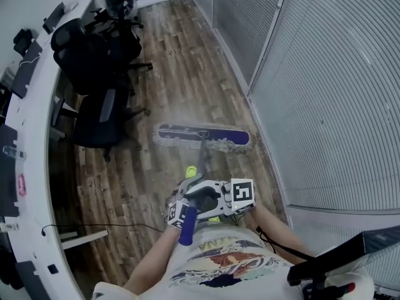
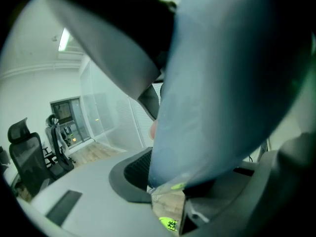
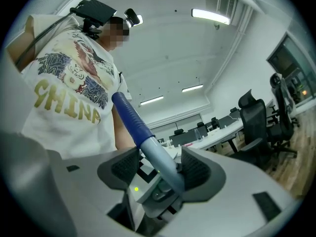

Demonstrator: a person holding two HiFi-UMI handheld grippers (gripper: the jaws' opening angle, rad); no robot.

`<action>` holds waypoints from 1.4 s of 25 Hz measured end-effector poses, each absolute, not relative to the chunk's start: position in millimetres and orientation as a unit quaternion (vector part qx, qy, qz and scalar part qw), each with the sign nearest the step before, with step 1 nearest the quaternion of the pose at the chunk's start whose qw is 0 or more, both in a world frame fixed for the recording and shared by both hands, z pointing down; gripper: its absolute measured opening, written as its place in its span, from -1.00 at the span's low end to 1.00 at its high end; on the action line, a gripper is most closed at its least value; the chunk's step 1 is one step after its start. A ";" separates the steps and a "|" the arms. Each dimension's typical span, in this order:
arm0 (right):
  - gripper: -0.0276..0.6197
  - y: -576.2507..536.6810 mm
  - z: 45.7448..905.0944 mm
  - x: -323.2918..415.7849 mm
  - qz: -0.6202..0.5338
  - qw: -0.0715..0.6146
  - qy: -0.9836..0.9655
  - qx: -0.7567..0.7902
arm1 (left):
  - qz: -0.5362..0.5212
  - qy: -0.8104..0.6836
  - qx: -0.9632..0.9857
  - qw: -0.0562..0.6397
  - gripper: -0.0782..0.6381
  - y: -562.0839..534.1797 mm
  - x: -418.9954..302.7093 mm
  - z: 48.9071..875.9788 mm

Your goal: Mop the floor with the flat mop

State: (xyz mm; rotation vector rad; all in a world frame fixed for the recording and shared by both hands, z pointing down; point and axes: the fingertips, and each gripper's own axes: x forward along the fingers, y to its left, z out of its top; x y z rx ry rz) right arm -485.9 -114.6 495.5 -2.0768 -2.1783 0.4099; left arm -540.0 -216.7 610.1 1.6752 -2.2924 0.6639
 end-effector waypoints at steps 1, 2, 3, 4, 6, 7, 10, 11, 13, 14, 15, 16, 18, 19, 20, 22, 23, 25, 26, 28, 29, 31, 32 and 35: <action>-0.11 -119.0 495.7 -501.6 0.136 0.049 -0.721 -0.678 | 0.229 -0.777 0.576 0.109 -0.53 -221.7 -554.4 610.5; -0.11 -123.4 495.4 -518.1 0.139 0.047 -0.725 -0.673 | 0.231 -0.773 0.581 0.107 -0.53 -226.7 -569.8 610.9; -0.11 -127.9 495.0 -534.9 0.143 0.046 -0.730 -0.667 | 0.234 -0.769 0.585 0.106 -0.53 -231.5 -585.4 611.4; -0.11 -132.4 494.9 -551.7 0.145 0.046 -0.734 -0.662 | 0.237 -0.765 0.589 0.107 -0.53 -236.1 -600.9 612.1; -0.11 -142.1 495.3 -584.9 0.148 0.051 -0.742 -0.652 | 0.242 -0.756 0.598 0.109 -0.53 -246.0 -631.7 613.6; -0.11 -147.7 495.2 -601.9 0.148 0.053 -0.745 -0.649 | 0.243 -0.753 0.602 0.110 -0.53 -251.6 -647.5 614.1; -0.11 -164.0 492.8 -653.7 0.150 0.052 -0.752 -0.639 | 0.246 -0.743 0.613 0.105 -0.53 -268.3 -696.2 613.1; -0.11 -168.6 491.8 -669.5 0.152 0.049 -0.756 -0.635 | 0.248 -0.739 0.617 0.103 -0.53 -273.0 -710.9 612.4; -0.11 -175.5 490.4 -696.8 0.154 0.043 -0.765 -0.623 | 0.252 -0.731 0.626 0.102 -0.53 -280.3 -735.6 612.4; -0.11 -177.9 490.7 -708.3 0.154 0.041 -0.769 -0.619 | 0.253 -0.727 0.630 0.102 -0.53 -282.9 -745.8 613.0; -0.11 -179.6 491.4 -718.2 0.152 0.040 -0.773 -0.615 | 0.253 -0.724 0.633 0.103 -0.53 -284.6 -754.8 614.2; -0.11 -180.8 492.1 -726.3 0.151 0.041 -0.776 -0.611 | 0.254 -0.723 0.634 0.103 -0.53 -285.6 -762.3 615.6; -0.11 -182.5 492.9 -735.8 0.152 0.043 -0.785 -0.600 | 0.256 -0.720 0.636 0.106 -0.53 -286.8 -770.7 615.7; -0.11 -183.5 493.2 -736.8 0.151 0.044 -0.790 -0.593 | 0.259 -0.717 0.638 0.107 -0.53 -287.7 -770.8 615.2; -0.11 -185.2 494.2 -735.2 0.149 0.044 -0.795 -0.586 | 0.263 -0.713 0.641 0.107 -0.53 -289.3 -768.3 615.8; -0.11 -191.1 499.5 -725.2 0.145 0.045 -0.806 -0.572 | 0.277 -0.702 0.648 0.105 -0.53 -294.6 -757.0 619.7; -0.11 -193.6 503.0 -717.1 0.142 0.045 -0.810 -0.567 | 0.284 -0.698 0.650 0.103 -0.53 -296.3 -749.2 623.2; -0.11 -192.9 508.8 -693.3 0.134 0.048 -0.815 -0.562 | 0.299 -0.693 0.649 0.096 -0.54 -293.7 -727.9 631.6; -0.11 -190.2 510.5 -677.1 0.130 0.049 -0.817 -0.560 | 0.304 -0.692 0.649 0.094 -0.54 -290.7 -712.5 633.6; -0.11 -182.2 511.9 -637.6 0.128 0.051 -0.819 -0.558 | 0.309 -0.689 0.649 0.093 -0.54 -282.8 -673.1 633.5; -0.11 -177.4 511.8 -615.3 0.128 0.050 -0.819 -0.557 | 0.311 -0.689 0.648 0.094 -0.54 -277.9 -651.1 633.0; -0.11 -167.2 510.8 -567.7 0.129 0.049 -0.816 -0.561 | 0.311 -0.692 0.645 0.095 -0.54 -267.4 -604.8 632.0; -0.11 -162.1 510.4 -543.0 0.131 0.047 -0.814 -0.564 | 0.309 -0.695 0.642 0.096 -0.54 -262.2 -581.0 631.8; -0.11 -145.5 511.0 -475.7 0.136 0.042 -0.806 -0.574 | 0.305 -0.702 0.636 0.099 -0.54 -245.1 -515.8 633.5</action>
